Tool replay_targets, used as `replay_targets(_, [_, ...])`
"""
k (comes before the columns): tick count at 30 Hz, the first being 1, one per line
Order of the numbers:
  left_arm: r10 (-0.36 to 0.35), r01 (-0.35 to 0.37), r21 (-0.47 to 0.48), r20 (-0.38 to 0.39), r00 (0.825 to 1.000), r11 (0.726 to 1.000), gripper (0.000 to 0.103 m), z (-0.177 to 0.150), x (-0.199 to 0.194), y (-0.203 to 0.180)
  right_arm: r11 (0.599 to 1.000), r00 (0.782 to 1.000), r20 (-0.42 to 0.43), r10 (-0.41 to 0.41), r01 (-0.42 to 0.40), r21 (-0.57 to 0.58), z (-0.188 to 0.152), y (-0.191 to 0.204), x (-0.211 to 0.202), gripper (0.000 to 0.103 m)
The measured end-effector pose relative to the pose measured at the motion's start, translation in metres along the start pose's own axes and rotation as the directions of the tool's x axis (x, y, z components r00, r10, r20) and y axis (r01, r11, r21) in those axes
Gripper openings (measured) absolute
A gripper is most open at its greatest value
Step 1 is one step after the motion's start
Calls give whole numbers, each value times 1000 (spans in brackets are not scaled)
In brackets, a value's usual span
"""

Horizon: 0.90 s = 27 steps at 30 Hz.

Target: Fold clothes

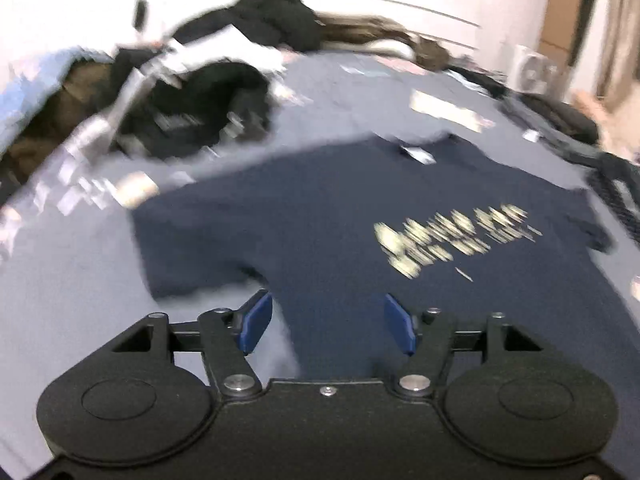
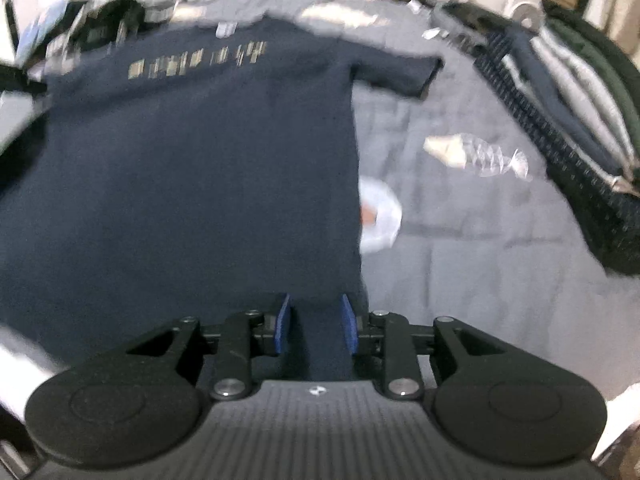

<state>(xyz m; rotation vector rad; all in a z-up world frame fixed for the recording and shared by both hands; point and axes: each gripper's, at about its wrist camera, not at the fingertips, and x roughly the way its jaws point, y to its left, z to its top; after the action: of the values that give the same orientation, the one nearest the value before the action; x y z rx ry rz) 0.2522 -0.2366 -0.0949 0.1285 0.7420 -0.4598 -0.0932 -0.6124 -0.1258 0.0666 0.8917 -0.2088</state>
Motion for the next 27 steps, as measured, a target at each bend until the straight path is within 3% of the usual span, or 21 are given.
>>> replay_targets(3, [63, -63, 31, -4, 998, 998, 59, 28, 25, 11, 998, 996, 67, 56, -57, 3, 42, 10, 2, 27])
replay_targets(8, [125, -121, 91, -32, 992, 988, 57, 62, 79, 19, 988, 983, 111, 149, -144, -47, 118, 44, 45, 28])
replay_targets(13, [139, -133, 96, -59, 988, 986, 57, 62, 111, 29, 975, 961, 170, 220, -224, -1, 145, 67, 78, 28])
replay_targets(15, [145, -138, 98, -69, 987, 986, 48, 62, 123, 34, 965, 952, 173, 254, -262, 22, 145, 71, 88, 28])
replay_targets(17, [151, -143, 100, -80, 985, 985, 16, 63, 136, 38, 956, 943, 179, 279, -290, 36, 146, 75, 95, 28])
replay_targets(19, [157, -148, 102, -90, 983, 984, 0, 63, 149, 42, 955, 940, 190, 284, -295, 29, 151, 79, 98, 28])
replay_targets(27, [109, -99, 94, -109, 988, 991, 0, 65, 166, 38, 930, 925, 185, 332, -354, 100, 155, 81, 108, 28])
